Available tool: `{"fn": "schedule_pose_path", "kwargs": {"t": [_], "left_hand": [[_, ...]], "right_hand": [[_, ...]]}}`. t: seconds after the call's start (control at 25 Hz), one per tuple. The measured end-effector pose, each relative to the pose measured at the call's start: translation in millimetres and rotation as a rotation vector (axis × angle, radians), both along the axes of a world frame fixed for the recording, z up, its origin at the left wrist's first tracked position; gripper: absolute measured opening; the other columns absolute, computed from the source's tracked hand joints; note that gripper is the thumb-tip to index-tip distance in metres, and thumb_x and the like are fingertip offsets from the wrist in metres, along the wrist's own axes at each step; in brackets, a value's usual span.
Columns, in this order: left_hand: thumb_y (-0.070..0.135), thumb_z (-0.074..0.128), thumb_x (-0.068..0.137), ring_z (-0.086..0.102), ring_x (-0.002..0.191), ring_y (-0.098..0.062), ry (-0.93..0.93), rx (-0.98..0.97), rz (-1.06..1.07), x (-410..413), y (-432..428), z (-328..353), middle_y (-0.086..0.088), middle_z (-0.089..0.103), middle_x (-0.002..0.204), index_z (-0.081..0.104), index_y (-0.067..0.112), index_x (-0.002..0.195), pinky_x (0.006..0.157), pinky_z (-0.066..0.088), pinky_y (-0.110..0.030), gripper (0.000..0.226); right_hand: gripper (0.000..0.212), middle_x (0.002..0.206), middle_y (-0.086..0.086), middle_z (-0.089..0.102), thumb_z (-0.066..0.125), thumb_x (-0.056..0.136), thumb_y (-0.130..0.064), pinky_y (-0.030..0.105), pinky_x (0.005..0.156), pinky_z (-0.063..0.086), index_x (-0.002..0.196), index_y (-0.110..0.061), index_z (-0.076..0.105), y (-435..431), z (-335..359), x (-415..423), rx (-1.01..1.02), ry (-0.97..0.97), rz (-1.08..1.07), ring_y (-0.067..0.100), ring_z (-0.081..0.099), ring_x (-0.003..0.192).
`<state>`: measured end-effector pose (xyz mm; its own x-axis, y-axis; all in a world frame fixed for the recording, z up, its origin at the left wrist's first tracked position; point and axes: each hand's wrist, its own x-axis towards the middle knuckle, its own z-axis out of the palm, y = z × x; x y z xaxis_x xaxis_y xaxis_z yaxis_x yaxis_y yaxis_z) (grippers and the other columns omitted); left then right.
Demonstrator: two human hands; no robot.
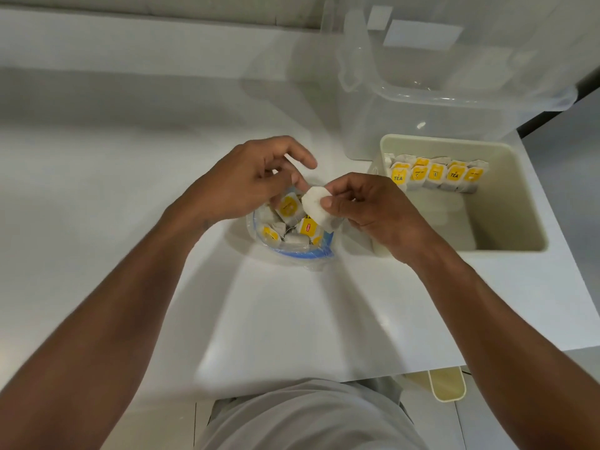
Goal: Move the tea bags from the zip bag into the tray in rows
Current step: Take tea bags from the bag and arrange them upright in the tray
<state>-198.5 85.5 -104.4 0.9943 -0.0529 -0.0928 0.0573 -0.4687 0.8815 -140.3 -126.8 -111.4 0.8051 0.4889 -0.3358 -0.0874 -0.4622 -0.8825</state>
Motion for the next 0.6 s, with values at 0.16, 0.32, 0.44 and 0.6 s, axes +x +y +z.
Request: {"fn": "schedule_pose_path", "kwargs": {"t": [0.16,0.32,0.44,0.6], "left_hand": [[0.04,0.067,0.087,0.062,0.081,-0.01,0.071,0.665,0.068,-1.2,3.8,-15.5,0.015,0.07,0.09,0.071,0.039,0.093,0.069,0.05,-0.033,0.007],[0.05,0.063,0.088,0.064,0.086,-0.022,0.0,0.869,0.15,-5.4,-12.2,-32.8,0.007,0.071,0.093,0.072,0.036,0.102,0.064,0.038,-0.028,0.022],[0.047,0.06,0.092,0.065,0.083,-0.025,-0.058,0.907,0.191,-5.6,-19.1,-36.4,0.004,0.071,0.095,0.071,0.032,0.107,0.063,0.038,-0.029,0.024],[0.045,0.058,0.093,0.063,0.08,-0.025,-0.086,0.96,0.176,-5.6,-23.6,-41.8,0.004,0.067,0.095,0.071,0.03,0.104,0.06,0.032,-0.027,0.022]], "right_hand": [[0.005,0.057,-0.012,0.061,0.07,0.087,-0.018,0.017,0.049,0.041,0.085,-0.018,0.066,-5.2,1.8,0.5,-0.042,0.004,-0.097,0.004,0.052,0.05],[0.011,0.067,-0.009,0.066,0.07,0.087,-0.015,0.021,0.052,0.042,0.097,-0.018,0.066,-4.5,3.3,-1.0,-0.037,0.013,-0.086,0.008,0.055,0.053],[0.01,0.068,-0.009,0.066,0.068,0.088,-0.016,0.025,0.055,0.043,0.097,-0.02,0.067,-3.8,1.8,-3.2,-0.028,0.024,-0.071,0.011,0.056,0.055],[0.001,0.06,-0.01,0.064,0.066,0.09,-0.018,0.026,0.056,0.044,0.09,-0.019,0.067,-4.9,1.5,-5.2,-0.026,0.046,-0.107,0.01,0.057,0.055]]}}
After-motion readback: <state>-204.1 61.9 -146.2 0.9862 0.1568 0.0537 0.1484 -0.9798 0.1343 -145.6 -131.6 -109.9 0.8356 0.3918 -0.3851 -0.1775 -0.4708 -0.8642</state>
